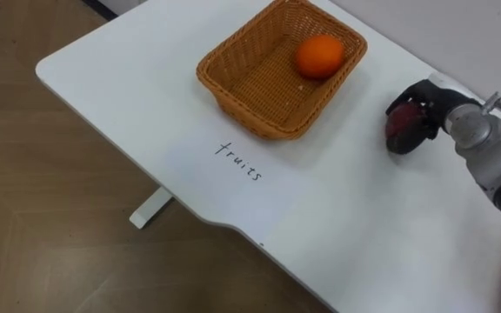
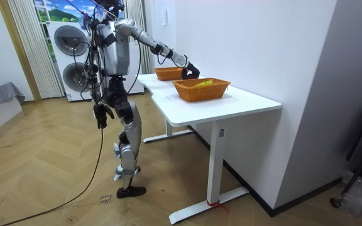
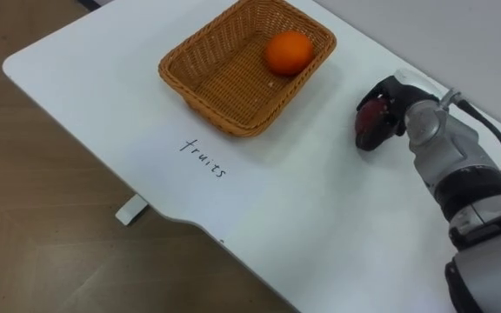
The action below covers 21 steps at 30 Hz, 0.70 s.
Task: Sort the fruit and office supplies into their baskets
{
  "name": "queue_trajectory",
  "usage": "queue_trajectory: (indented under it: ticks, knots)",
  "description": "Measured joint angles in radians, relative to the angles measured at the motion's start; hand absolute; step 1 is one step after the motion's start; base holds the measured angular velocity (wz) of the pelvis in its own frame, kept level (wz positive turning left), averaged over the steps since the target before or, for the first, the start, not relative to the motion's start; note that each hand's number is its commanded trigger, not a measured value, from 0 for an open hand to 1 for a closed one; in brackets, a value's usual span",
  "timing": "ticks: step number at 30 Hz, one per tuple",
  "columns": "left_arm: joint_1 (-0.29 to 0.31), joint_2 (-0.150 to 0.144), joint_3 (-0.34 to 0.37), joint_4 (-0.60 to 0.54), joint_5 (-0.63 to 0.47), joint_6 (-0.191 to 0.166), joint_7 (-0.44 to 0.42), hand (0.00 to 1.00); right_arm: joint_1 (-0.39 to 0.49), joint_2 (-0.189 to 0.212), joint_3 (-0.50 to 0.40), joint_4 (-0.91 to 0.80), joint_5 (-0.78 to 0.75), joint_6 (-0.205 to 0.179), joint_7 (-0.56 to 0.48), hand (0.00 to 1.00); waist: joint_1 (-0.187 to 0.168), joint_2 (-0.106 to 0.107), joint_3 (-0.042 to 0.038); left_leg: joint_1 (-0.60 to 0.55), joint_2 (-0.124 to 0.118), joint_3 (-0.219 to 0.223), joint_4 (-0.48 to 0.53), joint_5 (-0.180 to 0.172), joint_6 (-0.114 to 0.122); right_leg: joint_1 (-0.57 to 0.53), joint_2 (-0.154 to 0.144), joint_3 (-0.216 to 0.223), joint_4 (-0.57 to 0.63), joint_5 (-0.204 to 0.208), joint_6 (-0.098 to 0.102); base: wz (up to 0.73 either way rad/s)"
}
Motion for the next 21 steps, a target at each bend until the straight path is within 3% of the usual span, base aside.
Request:
queue_trajectory:
  ticks: [21]
  knots:
    - [-0.026, 0.001, 0.003, 0.003, 0.001, -0.012, 0.012, 0.00, 0.001, -0.001, -0.001, -0.011, -0.023, -0.001, 0.003, 1.00, -0.004, -0.005, -0.0032, 0.004, 0.000, 0.001, -0.003, 0.000, 0.000, 0.001, 0.000, 0.001, 0.000, 0.000, 0.000, 0.00]
